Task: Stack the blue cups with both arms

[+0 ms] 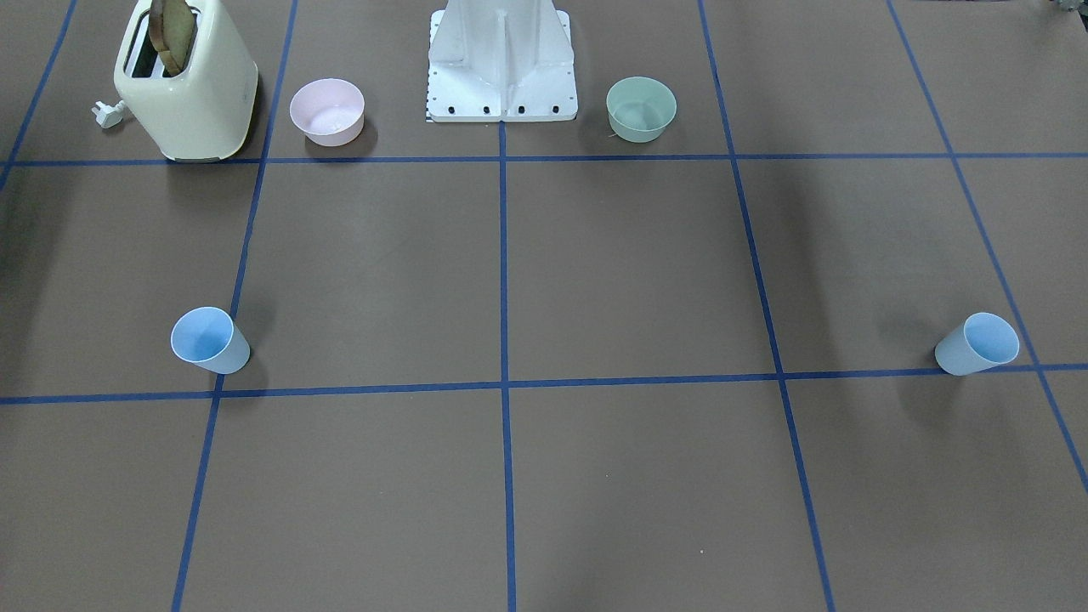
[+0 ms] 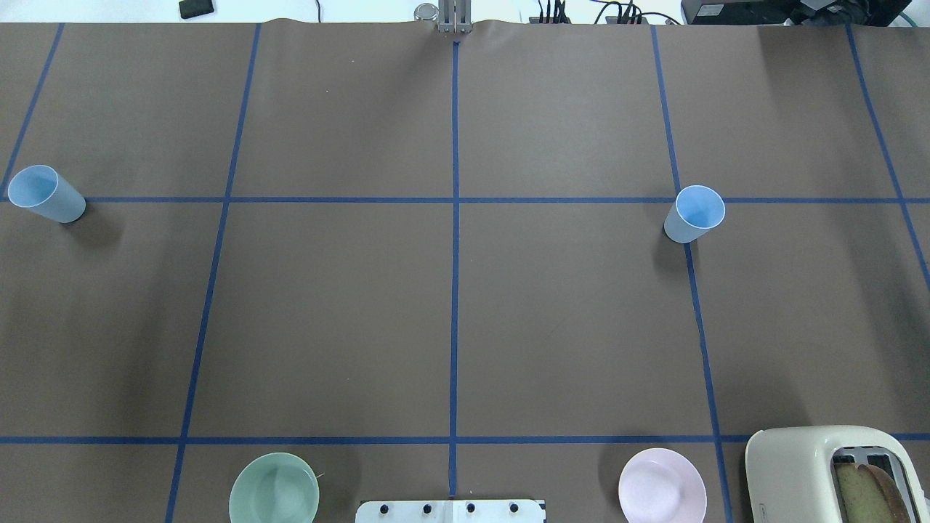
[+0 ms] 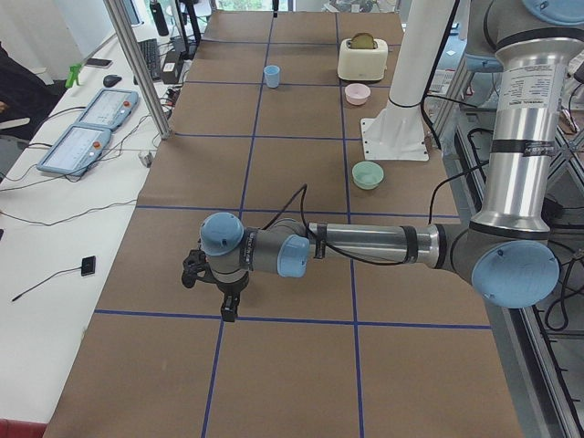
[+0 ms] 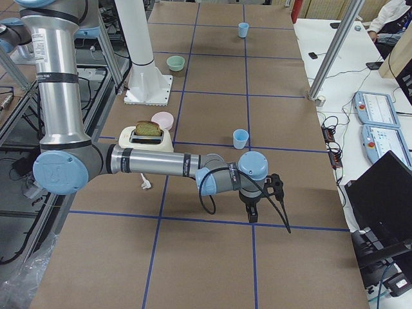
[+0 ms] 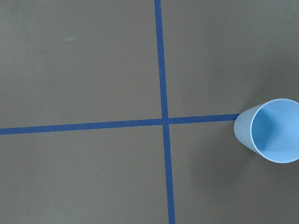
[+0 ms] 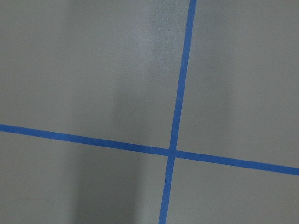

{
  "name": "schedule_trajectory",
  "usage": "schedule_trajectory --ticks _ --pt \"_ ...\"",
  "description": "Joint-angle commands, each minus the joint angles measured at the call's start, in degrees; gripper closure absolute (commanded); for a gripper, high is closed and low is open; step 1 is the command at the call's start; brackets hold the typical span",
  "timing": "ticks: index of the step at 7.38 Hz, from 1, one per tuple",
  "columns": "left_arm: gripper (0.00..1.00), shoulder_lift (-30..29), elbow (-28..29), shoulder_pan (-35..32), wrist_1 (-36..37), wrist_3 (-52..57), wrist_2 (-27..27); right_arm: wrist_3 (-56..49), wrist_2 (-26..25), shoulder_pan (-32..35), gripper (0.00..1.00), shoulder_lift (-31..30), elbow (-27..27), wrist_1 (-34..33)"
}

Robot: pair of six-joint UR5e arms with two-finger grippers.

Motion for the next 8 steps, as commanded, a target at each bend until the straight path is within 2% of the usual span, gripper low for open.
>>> schedule_trajectory --ticks 1,4,6,8 --pt "0.01 -0.09 0.09 0.11 0.00 -0.09 -0.09 -0.21 -0.22 0.00 0.00 0.04 0.09 0.09" --pt "0.01 -3.14 -0.44 0.81 0.09 -7.01 -0.18 -0.48 -0.14 -5.09 0.00 0.83 1.41 0.70" --pt "0.01 -7.71 2.88 4.83 0.79 -7.29 -0.35 0.12 -0.48 -5.45 0.00 0.22 2.72 10.31" --pt "0.01 -9.49 3.96 6.78 -0.26 -13.59 -0.62 2.05 -0.58 -11.31 0.00 1.62 2.63 10.03"
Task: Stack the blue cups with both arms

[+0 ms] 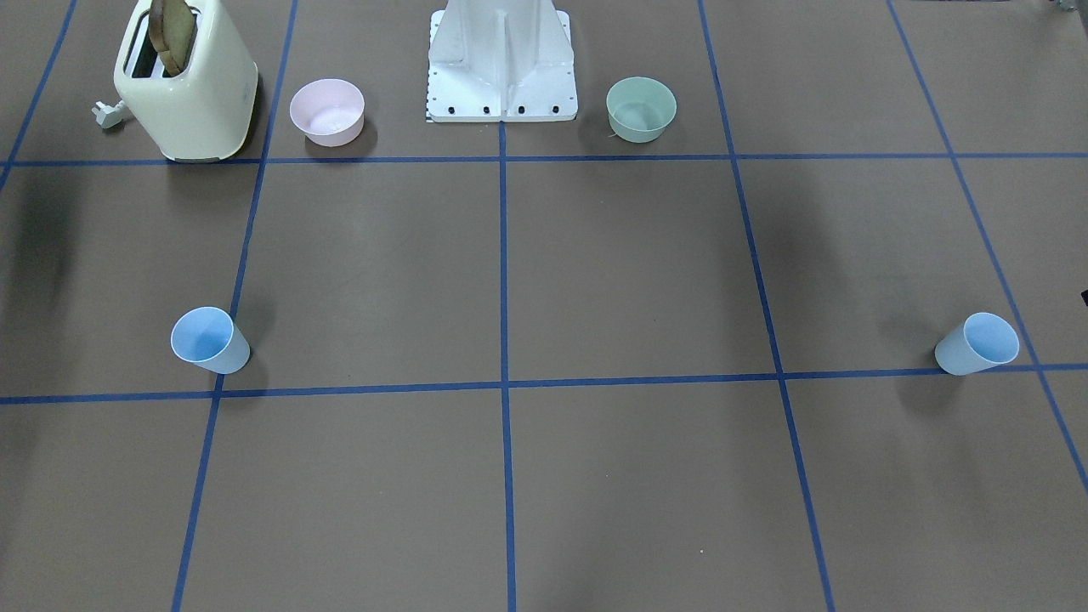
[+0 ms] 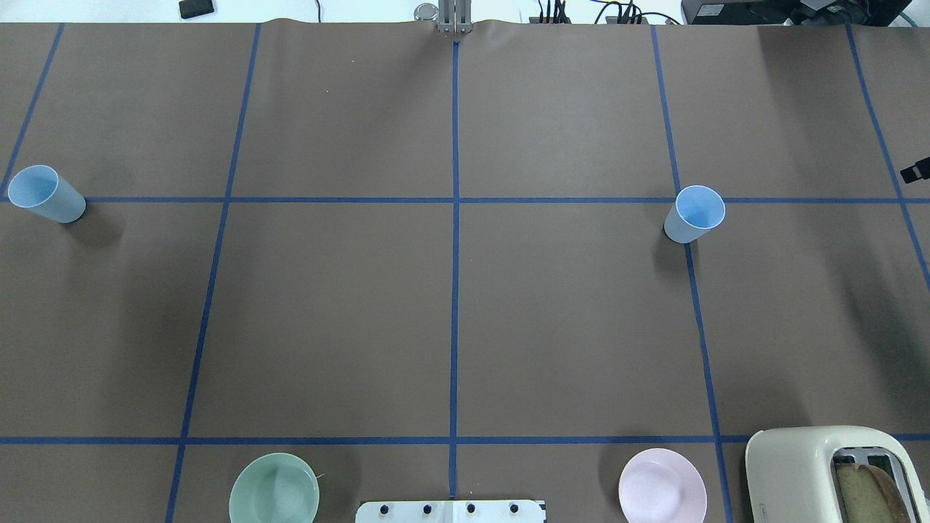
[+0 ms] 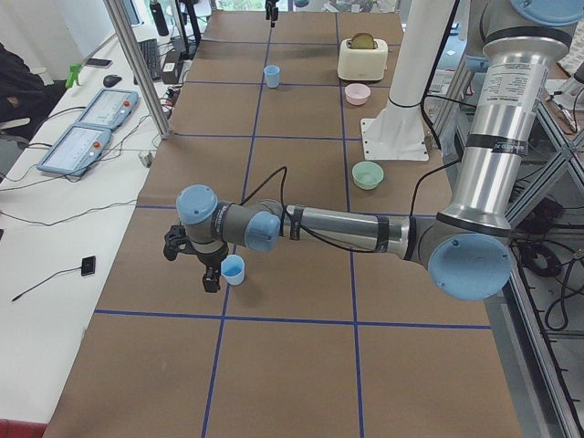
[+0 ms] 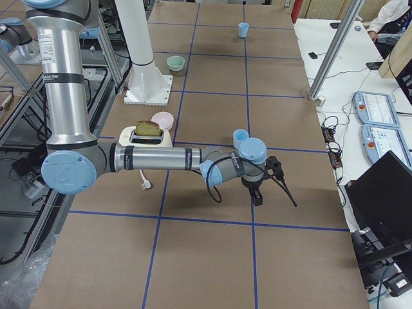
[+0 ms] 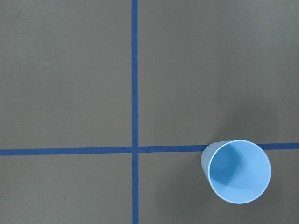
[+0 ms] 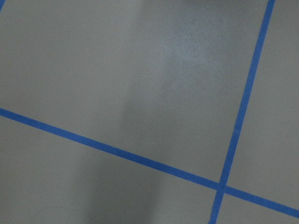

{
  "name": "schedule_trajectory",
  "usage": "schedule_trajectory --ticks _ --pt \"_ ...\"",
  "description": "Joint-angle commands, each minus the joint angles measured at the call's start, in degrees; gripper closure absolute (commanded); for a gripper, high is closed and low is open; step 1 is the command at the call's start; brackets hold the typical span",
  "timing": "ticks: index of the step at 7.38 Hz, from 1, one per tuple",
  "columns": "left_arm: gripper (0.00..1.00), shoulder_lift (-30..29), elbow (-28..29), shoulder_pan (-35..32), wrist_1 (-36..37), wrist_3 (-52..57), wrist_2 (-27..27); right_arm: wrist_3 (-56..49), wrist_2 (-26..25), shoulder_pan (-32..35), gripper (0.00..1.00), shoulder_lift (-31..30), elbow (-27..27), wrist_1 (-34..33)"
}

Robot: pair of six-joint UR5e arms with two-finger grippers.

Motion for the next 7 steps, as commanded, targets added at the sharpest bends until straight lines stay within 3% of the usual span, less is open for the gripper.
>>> schedule_trajectory --ticks 1,5,7 --pt "0.02 -1.82 0.98 1.65 -0.38 -3.59 -0.14 10.59 3.24 -5.00 0.00 0.84 2.91 1.22" --pt "0.14 -1.83 2.04 4.38 -0.64 -3.41 -0.14 21.21 3.28 -10.54 0.00 0.31 11.18 1.05" --pt "0.14 -1.83 8.33 4.73 -10.08 -5.42 -0.05 27.35 1.27 -14.84 0.00 2.84 11.99 0.96"
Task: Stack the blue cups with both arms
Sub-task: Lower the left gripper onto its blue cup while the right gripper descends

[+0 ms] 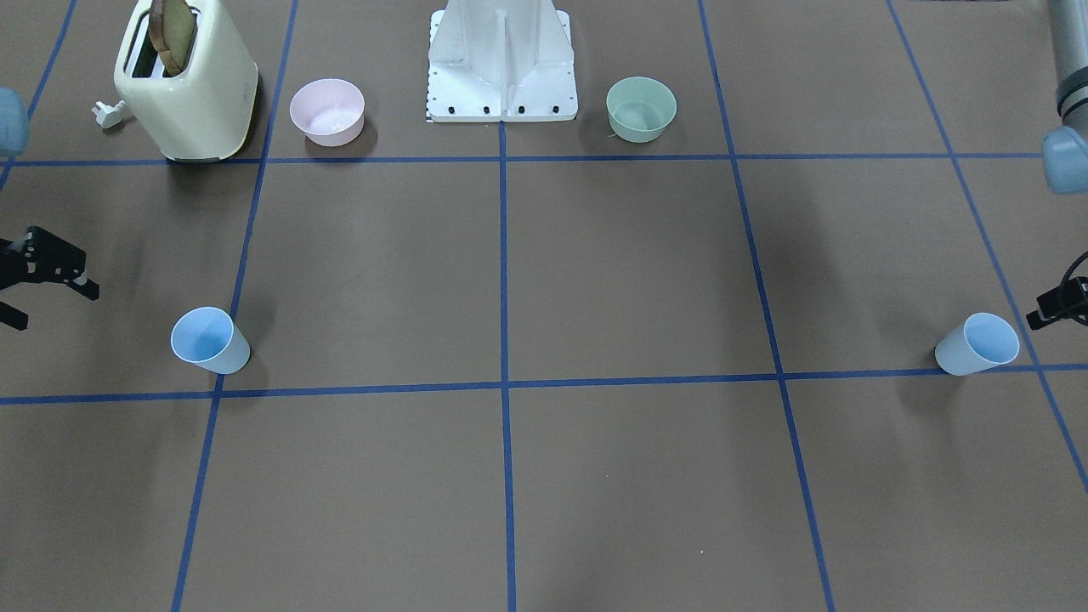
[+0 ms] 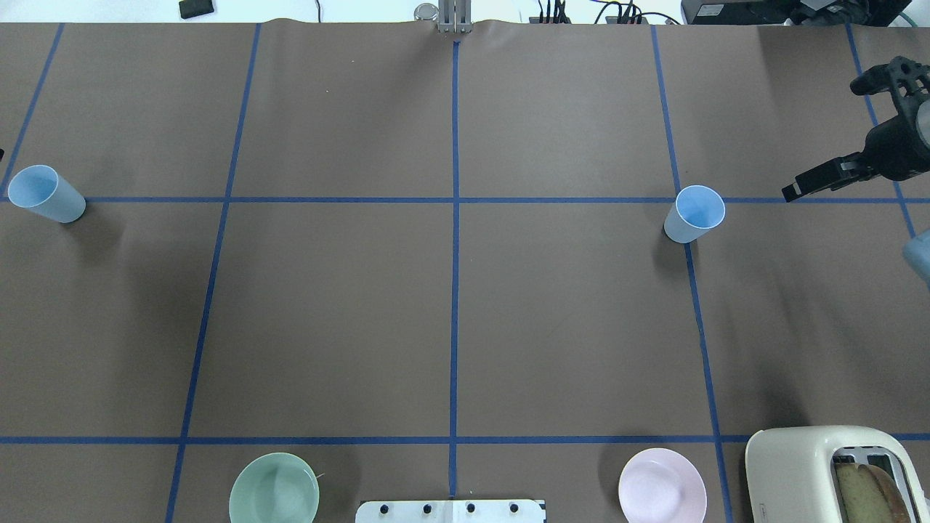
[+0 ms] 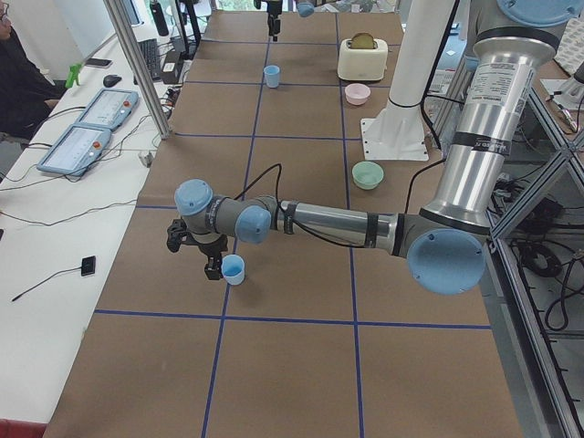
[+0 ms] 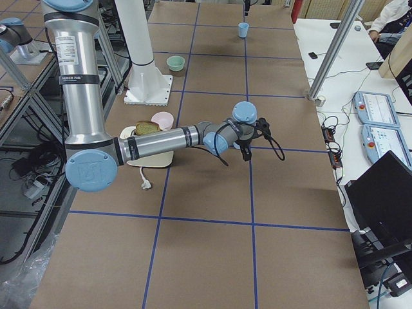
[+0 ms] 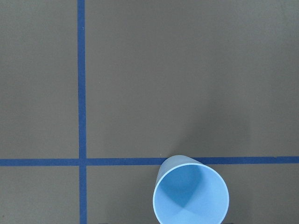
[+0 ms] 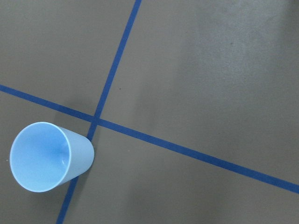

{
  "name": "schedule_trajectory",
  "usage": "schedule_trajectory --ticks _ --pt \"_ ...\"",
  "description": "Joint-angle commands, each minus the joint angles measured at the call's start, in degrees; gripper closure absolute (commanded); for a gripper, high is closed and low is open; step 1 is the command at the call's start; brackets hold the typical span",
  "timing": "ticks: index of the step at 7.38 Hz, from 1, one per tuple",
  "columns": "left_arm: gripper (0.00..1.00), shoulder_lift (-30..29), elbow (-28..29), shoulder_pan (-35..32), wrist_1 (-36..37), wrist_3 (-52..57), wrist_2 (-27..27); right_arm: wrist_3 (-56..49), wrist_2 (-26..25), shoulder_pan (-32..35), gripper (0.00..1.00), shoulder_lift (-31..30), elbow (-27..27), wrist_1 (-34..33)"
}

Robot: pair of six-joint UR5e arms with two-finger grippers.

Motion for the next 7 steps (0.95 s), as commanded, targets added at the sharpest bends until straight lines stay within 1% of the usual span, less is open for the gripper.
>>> schedule_trajectory --ticks 1,2,3,5,7 --pt "0.14 -0.02 4.28 1.58 -8.82 -5.24 0.21 4.94 -2.35 -3.44 0.00 1.94 0.58 -0.06" --pt "0.15 0.07 4.29 2.73 -9.12 -5.80 0.21 5.13 -2.36 -3.62 0.00 2.20 0.58 -0.15" --pt "0.18 0.07 4.55 3.52 -9.21 -6.15 0.21 5.13 -3.06 -3.97 0.00 2.29 0.58 -0.15" --pt "0.28 0.07 6.73 3.80 -10.78 -6.07 0.21 5.65 -4.64 -5.21 0.00 2.99 0.67 -0.24" --pt "0.34 0.07 8.93 3.88 -12.89 -6.16 0.21 5.83 -4.65 -6.70 0.02 3.43 0.58 -0.24"
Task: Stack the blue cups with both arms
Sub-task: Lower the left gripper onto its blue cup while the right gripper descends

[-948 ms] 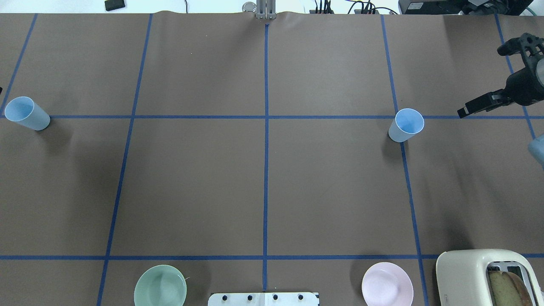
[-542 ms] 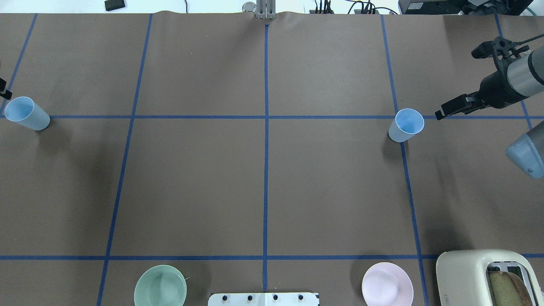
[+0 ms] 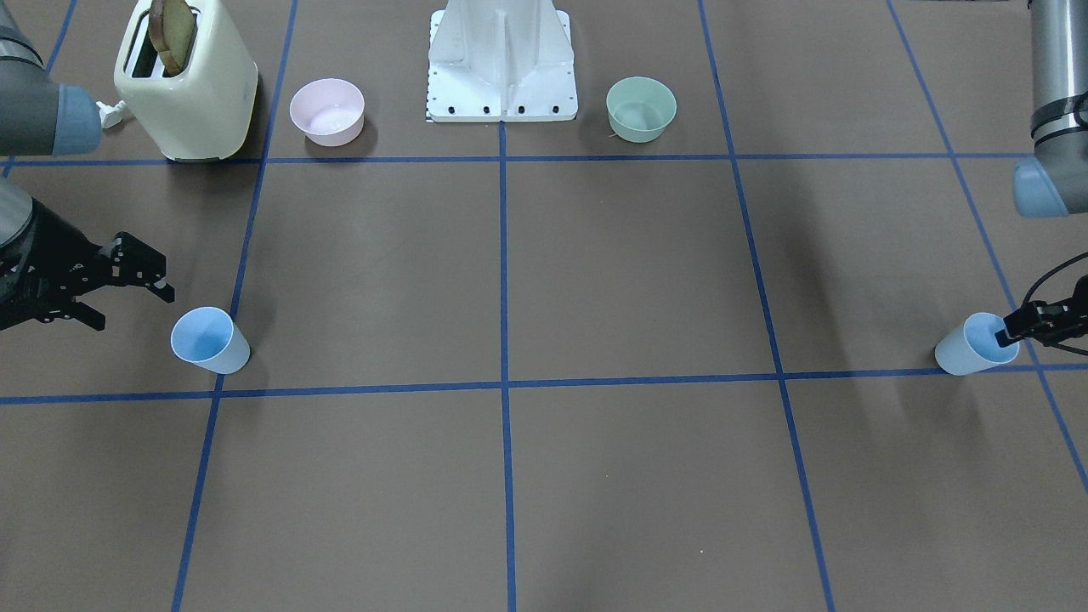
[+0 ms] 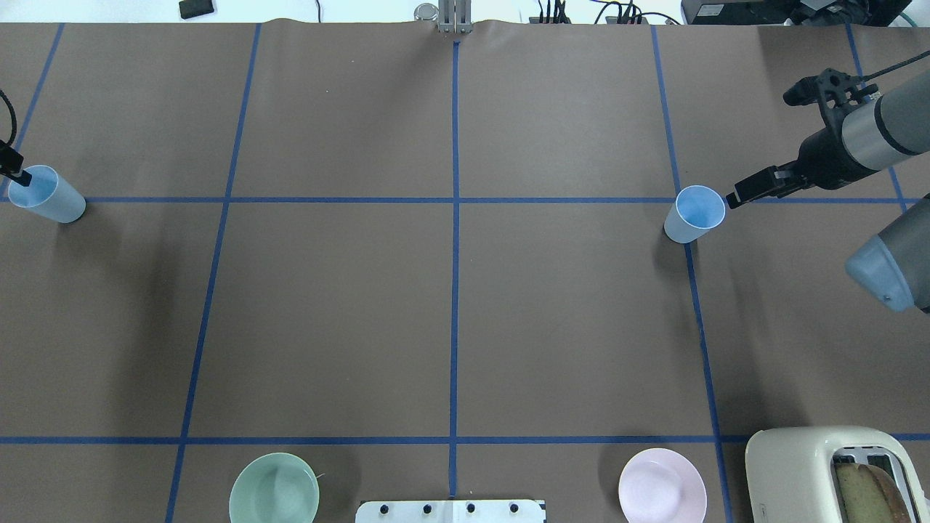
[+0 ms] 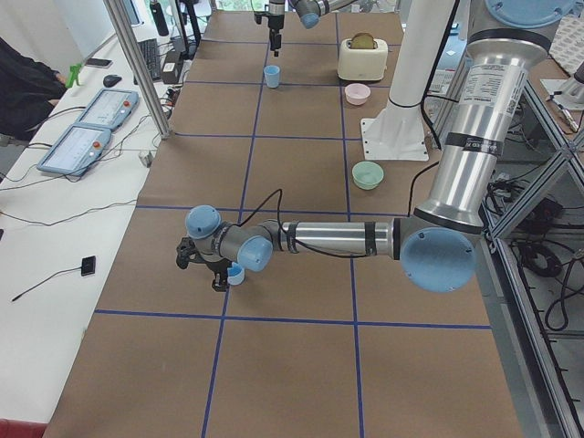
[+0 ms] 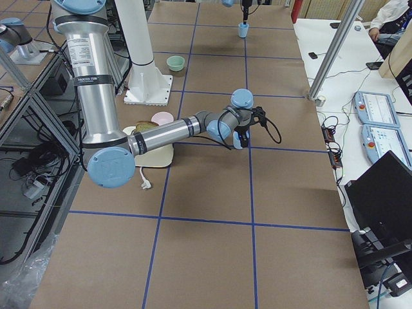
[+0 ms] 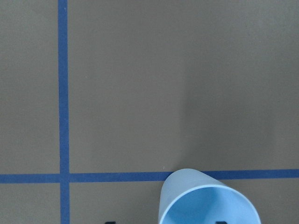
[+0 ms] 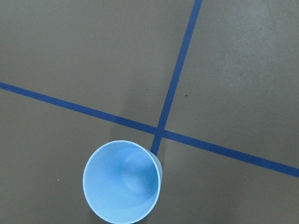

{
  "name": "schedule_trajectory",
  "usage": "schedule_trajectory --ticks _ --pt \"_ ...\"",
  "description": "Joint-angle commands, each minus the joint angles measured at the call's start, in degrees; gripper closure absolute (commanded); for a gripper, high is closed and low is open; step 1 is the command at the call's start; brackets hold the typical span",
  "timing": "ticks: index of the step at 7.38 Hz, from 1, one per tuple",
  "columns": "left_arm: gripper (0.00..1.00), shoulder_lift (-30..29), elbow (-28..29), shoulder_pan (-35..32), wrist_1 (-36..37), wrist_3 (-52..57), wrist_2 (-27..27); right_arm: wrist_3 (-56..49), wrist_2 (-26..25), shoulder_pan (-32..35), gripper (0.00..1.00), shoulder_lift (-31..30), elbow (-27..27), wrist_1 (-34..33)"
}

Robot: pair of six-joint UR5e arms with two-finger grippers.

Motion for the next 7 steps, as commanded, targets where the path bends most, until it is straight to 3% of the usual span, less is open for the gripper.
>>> schedule_trajectory --ticks 1,4,6,7 --pt "0.41 0.09 1.23 0.63 -1.34 -0.04 -0.09 0.12 -0.13 -1.35 0.03 0.53 -0.21 -0.10" --pt "0.68 0.26 0.97 1.25 -1.43 -0.04 -0.53 0.03 -0.21 -2.32 0.06 0.62 -0.48 -0.10" --pt "1.00 0.44 0.62 1.42 -1.52 0.04 -0.61 0.03 -0.56 -3.72 0.12 0.62 -1.09 -0.19" --pt "1.00 0.61 -1.56 1.42 -1.00 -0.22 -1.75 -0.23 -0.48 -3.64 0.13 0.53 -1.18 -0.19"
